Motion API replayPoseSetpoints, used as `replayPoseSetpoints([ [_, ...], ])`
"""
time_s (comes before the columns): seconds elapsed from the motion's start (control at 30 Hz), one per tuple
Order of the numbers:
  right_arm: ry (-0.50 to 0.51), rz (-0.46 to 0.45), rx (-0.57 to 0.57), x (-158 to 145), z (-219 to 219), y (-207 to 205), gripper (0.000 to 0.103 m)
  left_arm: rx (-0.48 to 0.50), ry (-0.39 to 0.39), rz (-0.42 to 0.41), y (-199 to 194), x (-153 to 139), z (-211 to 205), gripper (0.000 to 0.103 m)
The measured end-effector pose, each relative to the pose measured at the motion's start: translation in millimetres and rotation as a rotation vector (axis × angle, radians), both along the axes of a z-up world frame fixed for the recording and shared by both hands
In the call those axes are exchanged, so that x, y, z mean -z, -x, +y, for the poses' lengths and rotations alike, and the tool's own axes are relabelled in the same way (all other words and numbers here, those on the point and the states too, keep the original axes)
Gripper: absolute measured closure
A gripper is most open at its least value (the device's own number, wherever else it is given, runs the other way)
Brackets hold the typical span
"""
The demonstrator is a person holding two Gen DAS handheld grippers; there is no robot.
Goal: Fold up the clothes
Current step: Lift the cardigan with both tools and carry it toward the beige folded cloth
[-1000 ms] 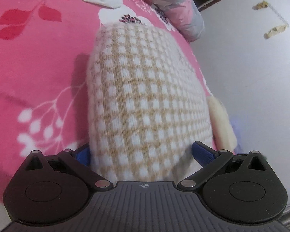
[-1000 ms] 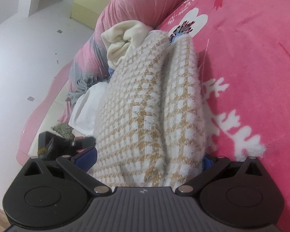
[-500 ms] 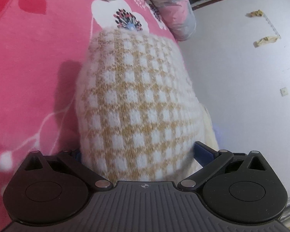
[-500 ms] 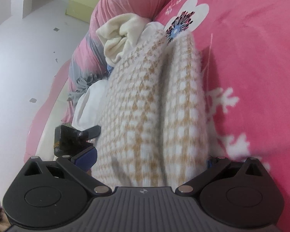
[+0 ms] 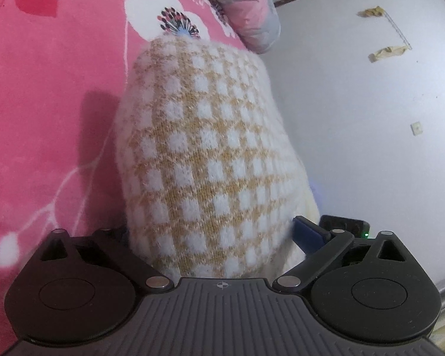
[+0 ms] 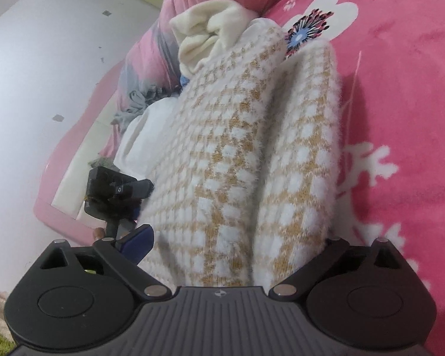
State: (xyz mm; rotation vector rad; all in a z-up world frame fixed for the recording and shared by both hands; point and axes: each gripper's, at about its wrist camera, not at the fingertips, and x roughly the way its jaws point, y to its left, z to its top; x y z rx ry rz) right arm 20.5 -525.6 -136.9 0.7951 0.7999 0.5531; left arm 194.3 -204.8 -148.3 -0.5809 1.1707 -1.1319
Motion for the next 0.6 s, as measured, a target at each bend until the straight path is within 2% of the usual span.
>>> replayPoseSetpoints([
  [0.13, 0.031, -0.010, 0.007, 0.4, 7.0, -5.7, 0.001, -0.012, -0.050, -0.103, 11.9, -4.6, -12.9, 0.000],
  [0.2, 0.046, -0.004, 0.011, -0.4, 10.3, -9.3, 0.000, -0.024, -0.038, -0.115, 12.1, -3.7, -13.3, 0.000],
  [0.27, 0.063, -0.007, 0.020, -1.3, 14.2, -9.8, 0.000, -0.038, 0.007, -0.105, 10.8, 0.9, -8.9, 0.000],
  [0.4, 0.110, -0.006, 0.053, -6.1, 22.1, -6.1, 0.002, -0.052, 0.003, -0.101, 11.1, -2.2, -6.9, 0.003],
  [0.6, 0.188, -0.010, 0.111, -24.6, 32.2, 8.6, 0.016, -0.093, 0.008, -0.051, 16.2, -10.1, 3.5, 0.010],
])
